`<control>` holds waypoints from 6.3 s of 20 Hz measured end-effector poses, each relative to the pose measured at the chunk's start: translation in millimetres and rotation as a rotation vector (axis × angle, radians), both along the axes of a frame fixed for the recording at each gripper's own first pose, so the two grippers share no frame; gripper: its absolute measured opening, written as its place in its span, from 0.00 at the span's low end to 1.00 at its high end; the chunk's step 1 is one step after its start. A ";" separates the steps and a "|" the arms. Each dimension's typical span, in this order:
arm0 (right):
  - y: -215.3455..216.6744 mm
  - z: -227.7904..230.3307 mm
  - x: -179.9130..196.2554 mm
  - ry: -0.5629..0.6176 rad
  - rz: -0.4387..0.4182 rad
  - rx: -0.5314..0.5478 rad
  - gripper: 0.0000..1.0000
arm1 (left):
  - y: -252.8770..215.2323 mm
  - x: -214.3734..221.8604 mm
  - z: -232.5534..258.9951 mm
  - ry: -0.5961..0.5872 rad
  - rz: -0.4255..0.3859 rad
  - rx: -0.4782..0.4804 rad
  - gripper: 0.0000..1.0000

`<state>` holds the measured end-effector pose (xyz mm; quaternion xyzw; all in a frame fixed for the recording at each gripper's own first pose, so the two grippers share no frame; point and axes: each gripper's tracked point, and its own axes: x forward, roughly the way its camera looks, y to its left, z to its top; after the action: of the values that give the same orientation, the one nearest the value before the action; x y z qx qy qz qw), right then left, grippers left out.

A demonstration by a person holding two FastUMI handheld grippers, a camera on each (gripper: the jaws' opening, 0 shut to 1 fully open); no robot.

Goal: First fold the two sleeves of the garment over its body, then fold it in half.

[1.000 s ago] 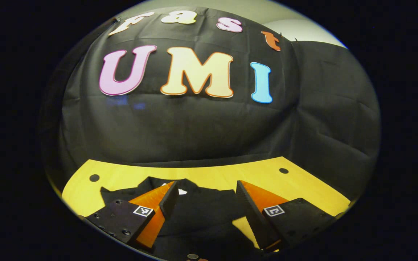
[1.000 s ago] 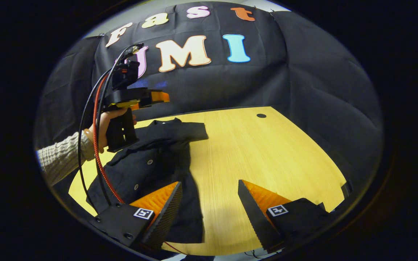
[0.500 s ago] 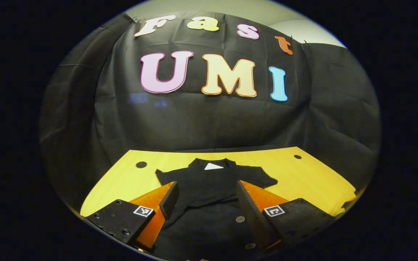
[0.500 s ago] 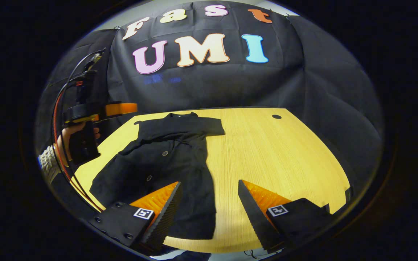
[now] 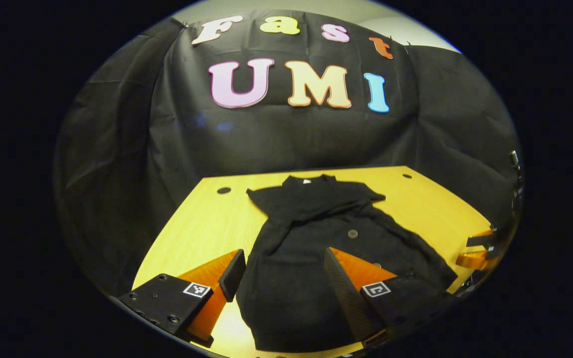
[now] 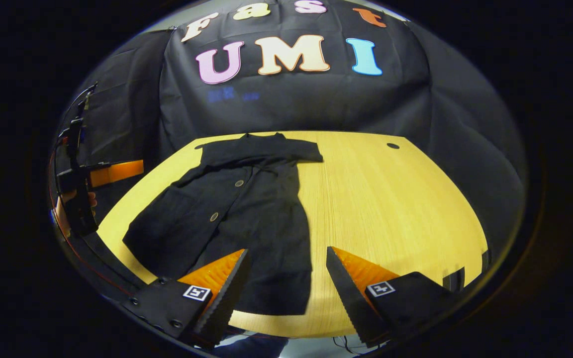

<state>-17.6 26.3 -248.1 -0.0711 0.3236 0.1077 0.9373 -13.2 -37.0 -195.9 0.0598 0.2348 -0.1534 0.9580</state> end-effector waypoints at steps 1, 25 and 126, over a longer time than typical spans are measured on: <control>1.6 -4.3 -1.0 0.009 0.007 -0.003 0.98 | 3.6 -9.4 -7.6 0.021 0.007 0.008 0.95; 7.0 -69.4 -29.5 0.129 0.030 -0.038 0.98 | 33.6 -108.3 -115.2 0.284 -0.007 0.155 0.96; 74.5 98.3 423.0 -0.205 0.007 -0.194 0.08 | -44.5 342.2 -28.4 0.031 0.210 -0.068 0.00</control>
<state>405.4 100.8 -149.8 -0.1731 0.2348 0.0715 0.9538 329.0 -81.5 -224.3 0.0002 0.2493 -0.0611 0.9665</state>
